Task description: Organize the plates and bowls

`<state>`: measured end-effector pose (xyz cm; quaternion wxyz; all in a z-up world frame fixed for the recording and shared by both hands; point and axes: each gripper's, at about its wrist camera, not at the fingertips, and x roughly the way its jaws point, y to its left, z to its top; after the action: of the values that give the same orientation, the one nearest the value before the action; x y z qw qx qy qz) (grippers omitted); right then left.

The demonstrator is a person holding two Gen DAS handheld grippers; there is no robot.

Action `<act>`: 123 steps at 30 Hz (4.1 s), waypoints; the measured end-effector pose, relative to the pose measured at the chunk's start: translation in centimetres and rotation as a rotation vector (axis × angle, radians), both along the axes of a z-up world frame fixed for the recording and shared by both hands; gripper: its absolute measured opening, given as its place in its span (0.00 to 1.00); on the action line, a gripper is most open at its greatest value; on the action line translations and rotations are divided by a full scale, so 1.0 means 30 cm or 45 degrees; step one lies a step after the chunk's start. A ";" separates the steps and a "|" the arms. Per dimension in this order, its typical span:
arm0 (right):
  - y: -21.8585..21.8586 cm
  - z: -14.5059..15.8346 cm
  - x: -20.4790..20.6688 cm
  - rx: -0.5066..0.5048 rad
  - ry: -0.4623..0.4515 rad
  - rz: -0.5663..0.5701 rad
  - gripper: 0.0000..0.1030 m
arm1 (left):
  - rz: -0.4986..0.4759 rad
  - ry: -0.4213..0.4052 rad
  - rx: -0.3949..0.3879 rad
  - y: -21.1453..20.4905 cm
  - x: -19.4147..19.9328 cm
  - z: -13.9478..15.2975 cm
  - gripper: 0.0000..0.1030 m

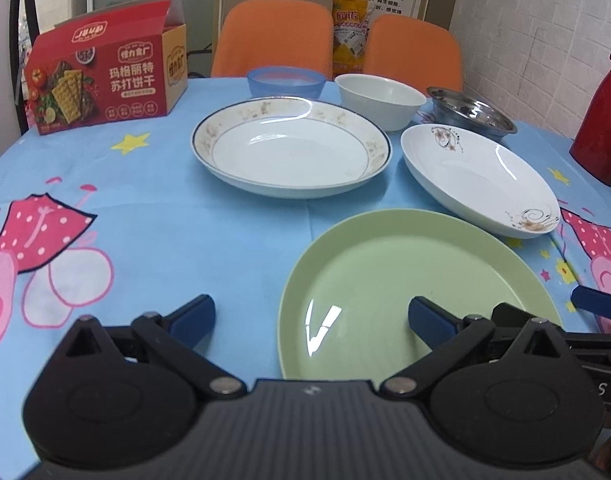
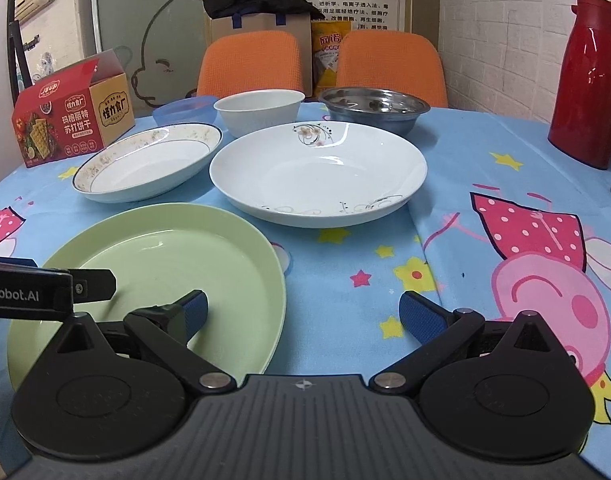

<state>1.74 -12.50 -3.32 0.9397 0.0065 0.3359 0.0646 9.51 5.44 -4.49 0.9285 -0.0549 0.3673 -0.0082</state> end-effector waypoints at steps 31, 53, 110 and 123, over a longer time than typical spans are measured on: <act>0.325 0.066 -0.127 0.076 -0.167 0.279 0.91 | 0.173 -0.111 -0.049 0.189 -0.170 0.050 0.80; 0.218 0.126 -0.015 0.210 -0.210 0.199 1.00 | 0.212 -0.148 -0.191 0.348 -0.049 0.087 0.90; 0.418 0.033 0.510 -0.022 -0.093 0.418 1.00 | -0.039 -0.015 -0.068 0.350 0.536 -0.006 0.69; 0.387 0.068 0.517 0.083 -0.128 0.379 0.99 | 0.013 -0.029 -0.099 0.336 0.556 0.035 0.69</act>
<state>17.25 -0.90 -1.29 0.9346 -0.0159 0.2834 0.2145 26.19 15.52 -3.43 0.9298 -0.0926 0.3557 -0.0184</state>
